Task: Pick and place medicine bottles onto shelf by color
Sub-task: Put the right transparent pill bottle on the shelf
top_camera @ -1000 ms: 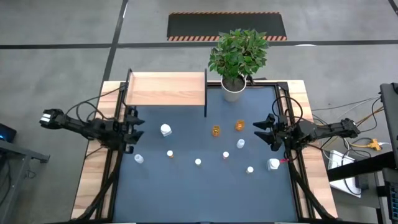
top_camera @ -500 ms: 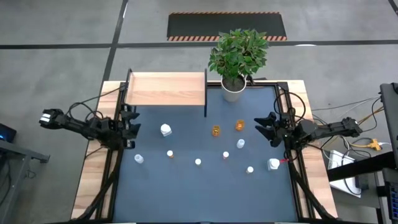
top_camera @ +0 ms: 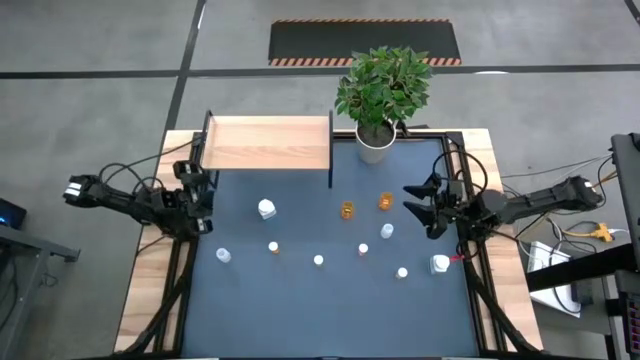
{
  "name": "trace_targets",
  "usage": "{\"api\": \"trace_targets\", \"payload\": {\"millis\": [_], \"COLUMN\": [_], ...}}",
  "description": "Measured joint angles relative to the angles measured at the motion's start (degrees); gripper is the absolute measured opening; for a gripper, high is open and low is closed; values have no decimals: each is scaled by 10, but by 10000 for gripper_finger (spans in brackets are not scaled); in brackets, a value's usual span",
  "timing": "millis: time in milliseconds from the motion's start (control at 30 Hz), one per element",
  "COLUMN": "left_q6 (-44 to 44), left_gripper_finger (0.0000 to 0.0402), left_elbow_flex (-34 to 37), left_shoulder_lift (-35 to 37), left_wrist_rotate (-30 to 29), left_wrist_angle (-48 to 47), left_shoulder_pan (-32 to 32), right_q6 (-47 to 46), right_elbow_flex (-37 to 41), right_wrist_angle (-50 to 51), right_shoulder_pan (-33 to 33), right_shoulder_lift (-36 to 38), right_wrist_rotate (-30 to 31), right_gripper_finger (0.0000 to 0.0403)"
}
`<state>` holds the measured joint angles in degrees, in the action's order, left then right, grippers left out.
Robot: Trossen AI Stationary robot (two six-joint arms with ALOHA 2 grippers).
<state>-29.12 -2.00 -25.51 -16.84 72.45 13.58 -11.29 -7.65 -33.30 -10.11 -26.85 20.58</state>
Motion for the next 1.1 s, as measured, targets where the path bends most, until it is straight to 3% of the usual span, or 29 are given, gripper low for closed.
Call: {"api": "trace_targets", "payload": {"millis": [133, 333, 633, 767, 933, 1100], "left_q6": [0, -18, -48, -48, -48, -48], "left_gripper_finger": [180, 180, 180, 180, 180, 180], "left_elbow_flex": [2, 2, 2, 2, 2, 1], "left_shoulder_lift": [0, 2, 2, 2, 2, 2], "left_wrist_rotate": [0, 0, -1, -1, -2, -2], "left_wrist_angle": [-1, 0, 1, 1, 2, 2], "left_shoulder_pan": [0, 0, 0, 0, 0, 0], "right_q6": [31, 22, -125, -178, -179, -151], "right_elbow_flex": [-49, -145, -322, -389, -439, -441], "right_wrist_angle": [13, 120, 433, 586, 731, 785], "right_shoulder_pan": [0, 0, 0, -2, -3, -10], "right_shoulder_lift": [-48, -108, -216, -275, -350, -404], "right_wrist_rotate": [0, 5, 2, -32, -75, -75], "right_gripper_finger": [240, 240, 240, 240, 240, 240]}}
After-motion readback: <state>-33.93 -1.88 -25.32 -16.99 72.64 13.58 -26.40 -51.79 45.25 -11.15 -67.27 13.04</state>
